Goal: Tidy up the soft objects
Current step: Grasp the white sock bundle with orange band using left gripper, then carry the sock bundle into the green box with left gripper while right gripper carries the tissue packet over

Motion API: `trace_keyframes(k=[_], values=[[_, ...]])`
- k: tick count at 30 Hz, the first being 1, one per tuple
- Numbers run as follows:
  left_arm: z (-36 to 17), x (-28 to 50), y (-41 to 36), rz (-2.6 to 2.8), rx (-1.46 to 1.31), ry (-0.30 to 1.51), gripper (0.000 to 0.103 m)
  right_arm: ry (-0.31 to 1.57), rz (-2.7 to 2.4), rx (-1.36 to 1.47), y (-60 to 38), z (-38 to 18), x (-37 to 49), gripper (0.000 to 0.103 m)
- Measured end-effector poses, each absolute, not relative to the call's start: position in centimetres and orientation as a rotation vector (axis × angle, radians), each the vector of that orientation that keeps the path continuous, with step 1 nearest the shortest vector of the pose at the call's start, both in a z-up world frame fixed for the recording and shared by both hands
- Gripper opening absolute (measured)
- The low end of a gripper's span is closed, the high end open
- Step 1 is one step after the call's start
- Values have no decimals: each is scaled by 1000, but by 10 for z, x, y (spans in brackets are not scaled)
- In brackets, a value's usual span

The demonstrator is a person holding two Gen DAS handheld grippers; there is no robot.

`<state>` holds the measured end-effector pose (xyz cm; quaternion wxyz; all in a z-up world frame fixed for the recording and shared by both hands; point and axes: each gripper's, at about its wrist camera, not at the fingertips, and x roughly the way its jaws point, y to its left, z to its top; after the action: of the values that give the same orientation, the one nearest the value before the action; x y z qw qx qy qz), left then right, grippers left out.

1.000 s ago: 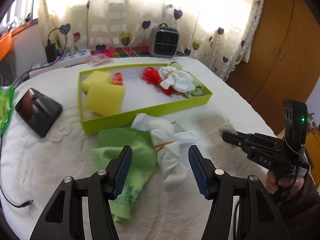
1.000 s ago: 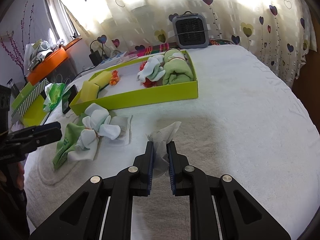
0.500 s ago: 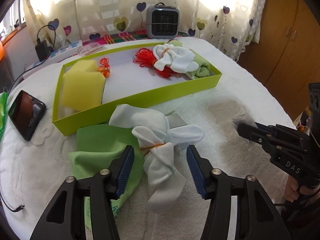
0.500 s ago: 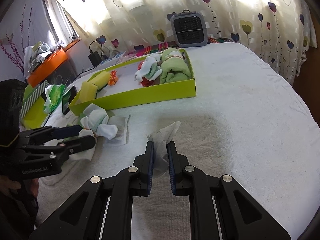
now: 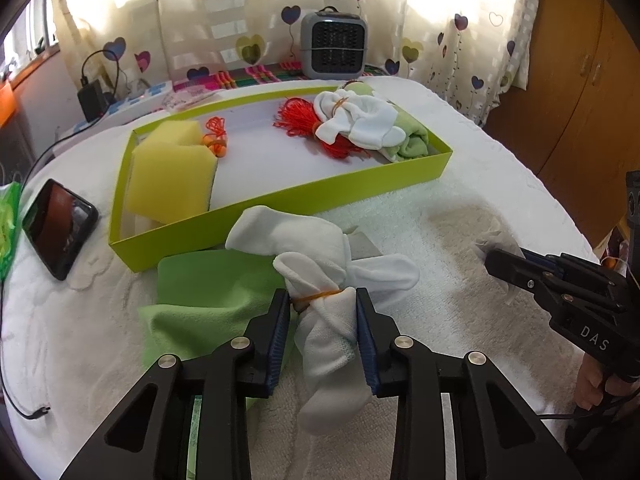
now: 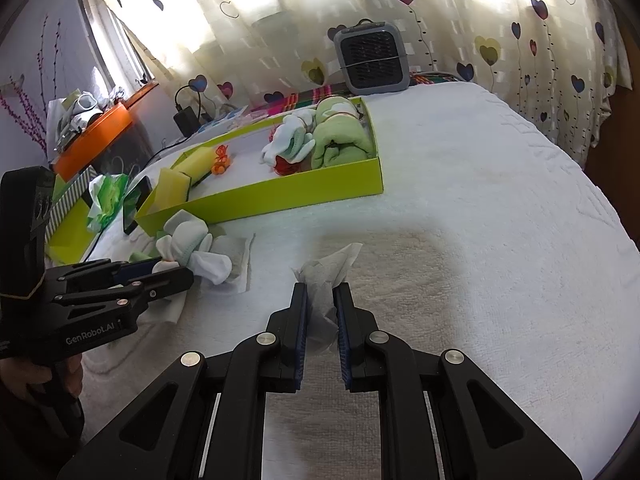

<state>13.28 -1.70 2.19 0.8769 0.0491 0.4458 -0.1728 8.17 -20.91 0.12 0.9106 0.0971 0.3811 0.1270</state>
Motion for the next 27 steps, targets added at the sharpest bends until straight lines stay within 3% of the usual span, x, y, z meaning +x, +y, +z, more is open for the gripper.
trace_keyframes(k=[27], values=[[78,133,0,-384,38,805,30,681,300,149,-194,44,88,14]])
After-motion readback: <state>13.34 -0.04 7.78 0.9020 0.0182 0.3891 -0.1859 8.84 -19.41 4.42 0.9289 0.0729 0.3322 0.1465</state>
